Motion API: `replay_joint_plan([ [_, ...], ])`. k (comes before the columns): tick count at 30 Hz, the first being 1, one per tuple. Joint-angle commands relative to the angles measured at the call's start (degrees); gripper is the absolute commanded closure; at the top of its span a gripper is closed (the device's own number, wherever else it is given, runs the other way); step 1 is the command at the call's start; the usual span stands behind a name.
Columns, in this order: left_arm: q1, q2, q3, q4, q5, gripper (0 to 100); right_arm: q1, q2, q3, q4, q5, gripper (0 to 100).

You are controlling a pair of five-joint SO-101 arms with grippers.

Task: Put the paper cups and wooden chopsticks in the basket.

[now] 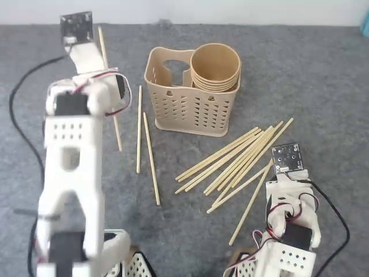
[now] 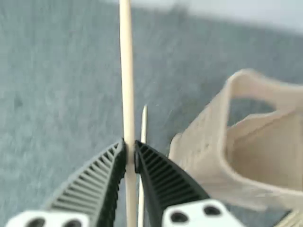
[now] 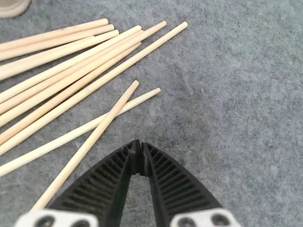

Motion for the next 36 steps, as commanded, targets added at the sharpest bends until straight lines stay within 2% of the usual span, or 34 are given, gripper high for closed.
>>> replay_joint_plan([
  [1, 2.2, -11.4, 2.8, -8.1, 0.6, 99, -0.5, -0.8, 1.0, -0.8, 0.8, 99.0],
  [5, 3.4, -16.8, 2.9, -14.9, 0.6, 99, -0.5, -0.8, 1.0, -0.8, 0.8, 99.0],
  [18, 16.8, -18.4, 4.3, -54.0, 0.6, 99, -0.5, -0.8, 1.0, -0.8, 0.8, 99.0],
  [22, 19.1, -15.5, 5.1, -54.2, 0.4, 99, -0.5, -0.8, 1.0, -0.8, 0.8, 99.0],
  [31, 18.8, -10.7, 12.4, -54.5, 0.4, 99, -0.5, -0.8, 1.0, -0.9, 0.8, 99.0],
  [36, 18.8, -10.5, 17.3, -63.2, 0.4, 99, -0.5, -0.8, 1.0, -0.9, 0.8, 99.0],
])
